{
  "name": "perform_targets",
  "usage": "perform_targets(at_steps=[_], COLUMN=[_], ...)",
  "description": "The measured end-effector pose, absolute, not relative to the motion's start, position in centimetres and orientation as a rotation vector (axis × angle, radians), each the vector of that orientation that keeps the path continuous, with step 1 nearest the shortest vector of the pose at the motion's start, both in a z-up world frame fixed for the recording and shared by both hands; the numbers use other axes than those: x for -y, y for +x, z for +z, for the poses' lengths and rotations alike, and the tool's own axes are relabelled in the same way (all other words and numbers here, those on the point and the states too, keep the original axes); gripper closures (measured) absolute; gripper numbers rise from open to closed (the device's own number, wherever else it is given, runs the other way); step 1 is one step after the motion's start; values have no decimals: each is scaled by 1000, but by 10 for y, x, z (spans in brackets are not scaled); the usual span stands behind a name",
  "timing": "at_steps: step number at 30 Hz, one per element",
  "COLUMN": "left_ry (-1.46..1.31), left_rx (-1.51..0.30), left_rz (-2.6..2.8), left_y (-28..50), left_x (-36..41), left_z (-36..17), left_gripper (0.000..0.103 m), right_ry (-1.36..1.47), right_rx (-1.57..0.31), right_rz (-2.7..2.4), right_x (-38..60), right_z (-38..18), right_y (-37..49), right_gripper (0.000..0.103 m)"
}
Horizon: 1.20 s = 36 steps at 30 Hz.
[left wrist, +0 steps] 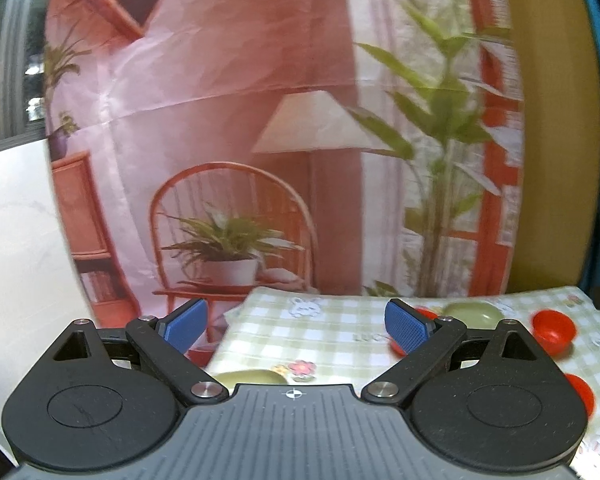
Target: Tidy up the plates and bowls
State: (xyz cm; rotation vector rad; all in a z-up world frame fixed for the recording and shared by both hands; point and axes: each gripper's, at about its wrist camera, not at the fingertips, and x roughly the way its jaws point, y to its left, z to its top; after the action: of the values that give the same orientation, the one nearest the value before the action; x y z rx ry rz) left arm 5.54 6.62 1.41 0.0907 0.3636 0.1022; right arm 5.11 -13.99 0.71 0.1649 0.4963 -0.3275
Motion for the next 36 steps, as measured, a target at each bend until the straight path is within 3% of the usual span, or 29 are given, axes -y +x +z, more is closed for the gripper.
perform_targets(at_steps=[14,22,36], left_ry=[88,82,23], left_rx=[-429,-476,-676], left_rz=[211,271,256], left_y=[128,166,198], left_x=[-149,-193,-240], left_z=[-5,-42,-145], left_gripper=[17,20,30], right_ry=[156,106,94], right_rx=[-556,-619,-806], right_rz=[-128,27,201], right_x=[98,52,-14], right_z=[-49,-92,-183], right_y=[168,240,309], right_gripper=[7,27,48])
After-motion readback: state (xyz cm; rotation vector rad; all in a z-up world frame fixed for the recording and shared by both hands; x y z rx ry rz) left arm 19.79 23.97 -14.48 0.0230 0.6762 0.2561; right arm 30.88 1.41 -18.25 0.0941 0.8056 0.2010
